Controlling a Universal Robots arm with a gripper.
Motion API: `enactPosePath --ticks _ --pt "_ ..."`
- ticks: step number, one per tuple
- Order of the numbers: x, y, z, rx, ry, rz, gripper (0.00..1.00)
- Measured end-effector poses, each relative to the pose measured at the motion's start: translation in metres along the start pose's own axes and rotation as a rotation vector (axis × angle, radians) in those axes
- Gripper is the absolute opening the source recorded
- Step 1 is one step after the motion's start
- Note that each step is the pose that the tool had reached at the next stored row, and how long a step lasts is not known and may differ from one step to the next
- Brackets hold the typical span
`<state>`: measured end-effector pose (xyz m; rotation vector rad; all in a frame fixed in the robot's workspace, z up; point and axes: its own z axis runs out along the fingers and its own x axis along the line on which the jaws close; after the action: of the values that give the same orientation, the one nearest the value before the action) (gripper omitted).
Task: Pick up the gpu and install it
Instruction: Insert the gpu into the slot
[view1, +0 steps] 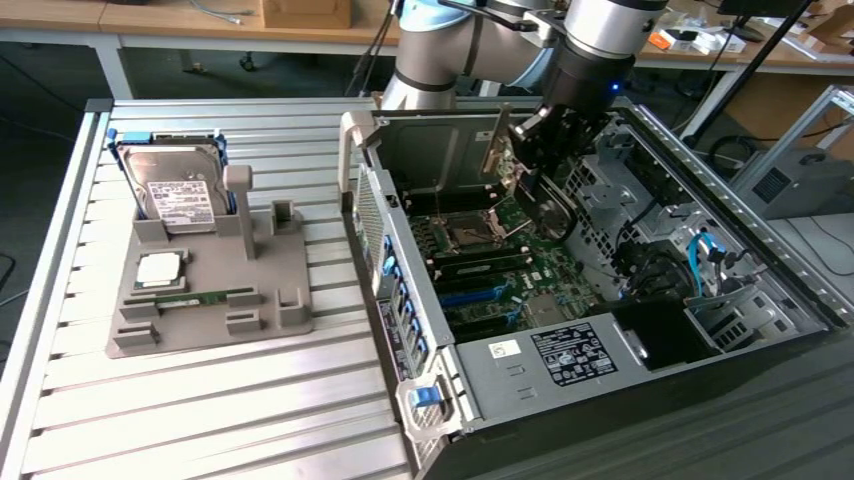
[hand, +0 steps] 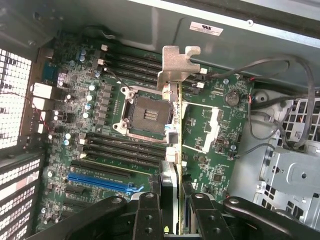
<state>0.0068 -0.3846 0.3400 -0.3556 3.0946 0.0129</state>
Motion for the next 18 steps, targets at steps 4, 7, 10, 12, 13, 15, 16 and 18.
enactPosePath --ticks 4,7,10,12,13,15,16,18 --pt "0.0 0.0 0.0 -0.0003 0.0001 -0.011 0.27" --pt "0.0 0.0 0.0 -0.0005 0.0001 -0.02 0.27" --pt "0.0 0.0 0.0 -0.0008 0.0002 -0.032 0.27" --pt "0.0 0.0 0.0 -0.0011 0.0002 -0.039 0.27" --pt "0.0 0.0 0.0 -0.0012 0.0002 -0.042 0.27" --pt "0.0 0.0 0.0 -0.0013 0.0003 -0.049 0.27" --pt "0.0 0.0 0.0 -0.0014 0.0003 -0.052 0.27" --pt "0.0 0.0 0.0 -0.0016 0.0003 -0.058 0.27"
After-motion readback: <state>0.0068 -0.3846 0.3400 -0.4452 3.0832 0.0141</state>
